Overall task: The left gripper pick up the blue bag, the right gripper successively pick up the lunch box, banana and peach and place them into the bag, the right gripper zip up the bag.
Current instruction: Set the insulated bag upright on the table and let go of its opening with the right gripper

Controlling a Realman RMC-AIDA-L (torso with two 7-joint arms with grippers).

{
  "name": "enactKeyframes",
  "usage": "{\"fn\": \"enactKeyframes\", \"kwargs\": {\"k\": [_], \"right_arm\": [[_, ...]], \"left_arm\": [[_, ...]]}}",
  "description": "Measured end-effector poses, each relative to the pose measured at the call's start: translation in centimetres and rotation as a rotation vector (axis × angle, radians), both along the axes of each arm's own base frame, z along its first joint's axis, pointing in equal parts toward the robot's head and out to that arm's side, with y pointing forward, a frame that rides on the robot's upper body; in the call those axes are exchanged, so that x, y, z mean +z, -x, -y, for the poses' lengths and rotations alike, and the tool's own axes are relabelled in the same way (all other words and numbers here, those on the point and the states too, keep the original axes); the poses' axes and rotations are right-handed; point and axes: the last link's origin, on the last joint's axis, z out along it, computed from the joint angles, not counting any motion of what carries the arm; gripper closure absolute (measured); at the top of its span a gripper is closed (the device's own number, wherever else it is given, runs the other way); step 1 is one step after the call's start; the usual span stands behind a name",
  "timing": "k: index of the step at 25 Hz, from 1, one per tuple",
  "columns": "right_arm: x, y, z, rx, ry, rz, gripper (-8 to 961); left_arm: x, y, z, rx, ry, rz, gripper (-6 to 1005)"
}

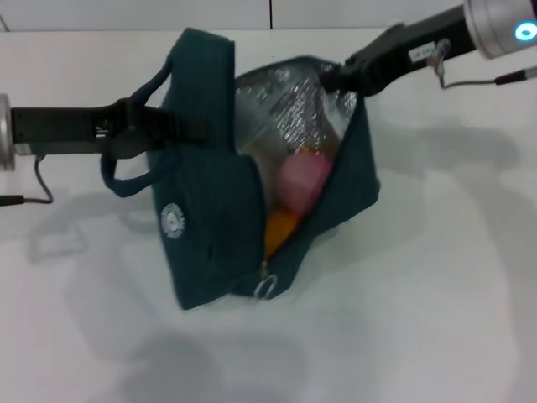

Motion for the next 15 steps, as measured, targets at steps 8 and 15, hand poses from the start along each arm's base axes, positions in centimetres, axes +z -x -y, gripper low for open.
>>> {"fn": "enactKeyframes", "kwargs": {"k": [8,15], "right_arm": [[4.4,-0.6,0.9,0.01,-0.095,-0.066,941],[6.1,-2.2,2.6,0.007,-0.106,-0.103,935]], "left_arm": [[-1.9,-2.7,-1.0,-0.048,0.054,0.05,954],[-4.6,-3.8,-0.7,-0.077,0.1,0.102,953]]}}
